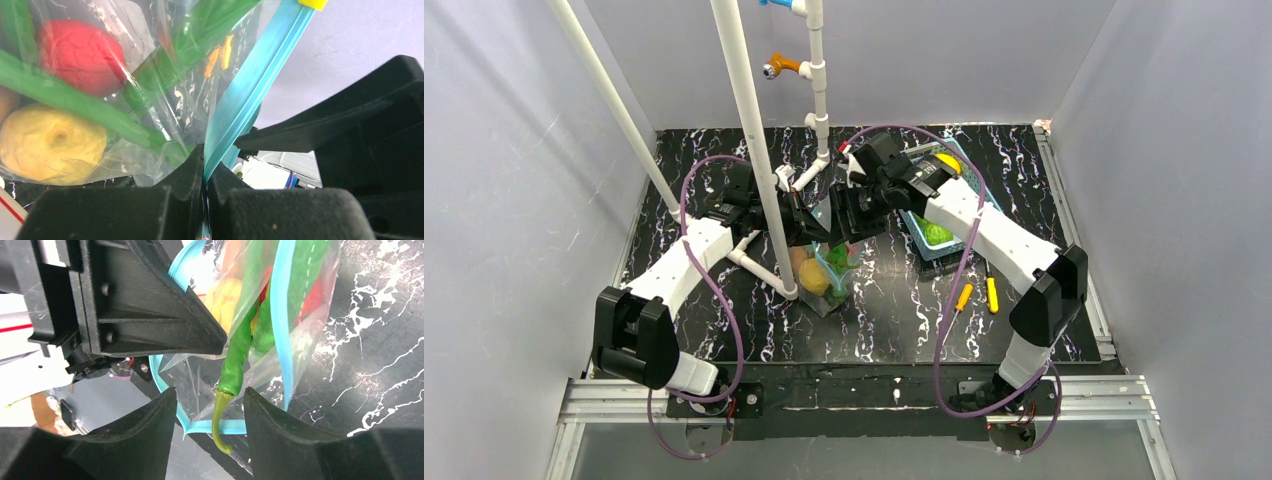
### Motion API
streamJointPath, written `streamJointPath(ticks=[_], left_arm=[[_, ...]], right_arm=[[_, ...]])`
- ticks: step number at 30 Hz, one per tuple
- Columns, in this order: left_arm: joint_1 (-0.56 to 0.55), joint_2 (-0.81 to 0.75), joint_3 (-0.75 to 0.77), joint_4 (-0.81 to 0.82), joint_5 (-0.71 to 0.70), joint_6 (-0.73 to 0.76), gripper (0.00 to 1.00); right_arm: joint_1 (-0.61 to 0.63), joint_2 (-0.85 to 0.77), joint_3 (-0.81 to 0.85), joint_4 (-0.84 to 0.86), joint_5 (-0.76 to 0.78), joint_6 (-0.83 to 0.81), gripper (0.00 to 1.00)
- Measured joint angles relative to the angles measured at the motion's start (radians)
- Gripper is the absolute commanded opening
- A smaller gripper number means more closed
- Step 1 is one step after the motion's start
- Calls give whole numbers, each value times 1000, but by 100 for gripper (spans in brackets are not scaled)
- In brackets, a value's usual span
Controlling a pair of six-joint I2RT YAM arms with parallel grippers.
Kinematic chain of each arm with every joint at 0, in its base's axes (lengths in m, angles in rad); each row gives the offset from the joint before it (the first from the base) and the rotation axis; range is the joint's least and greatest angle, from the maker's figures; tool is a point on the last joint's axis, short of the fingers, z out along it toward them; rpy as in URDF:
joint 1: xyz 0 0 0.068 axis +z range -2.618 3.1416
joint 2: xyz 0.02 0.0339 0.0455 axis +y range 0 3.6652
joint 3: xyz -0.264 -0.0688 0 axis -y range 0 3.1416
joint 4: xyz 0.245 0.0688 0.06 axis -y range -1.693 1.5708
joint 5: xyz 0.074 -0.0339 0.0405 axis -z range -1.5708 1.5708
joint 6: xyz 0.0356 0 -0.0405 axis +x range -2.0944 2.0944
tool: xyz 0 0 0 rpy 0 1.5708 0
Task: Place the food in the zip-top bag and seal the zipper
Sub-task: Place the fake vegetable in the zipper food storage bag.
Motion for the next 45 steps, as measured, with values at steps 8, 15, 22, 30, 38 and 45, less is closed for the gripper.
streamJointPath(ticks=[8,15,22,30,38,45], left_arm=[[0,0,13,-13,17,0,0],[0,0,13,-13,24,-1,0],[0,0,13,-13,26,-1,0],[-1,0,13,-13,26,-9,0],[-3,0,13,-4,-4,-25,0],[-3,0,9,25,-35,-47,0]], right_arm=[[-14,19,27,-79,-36,-63,45],[27,121,70,-132,-50,-109,36],[37,137,71,-154,-48,-116,4],[47,154,119,-173,27,-36,1],[96,177,184,-211,262,164,1],[159,160,76,-147,397,303,1]])
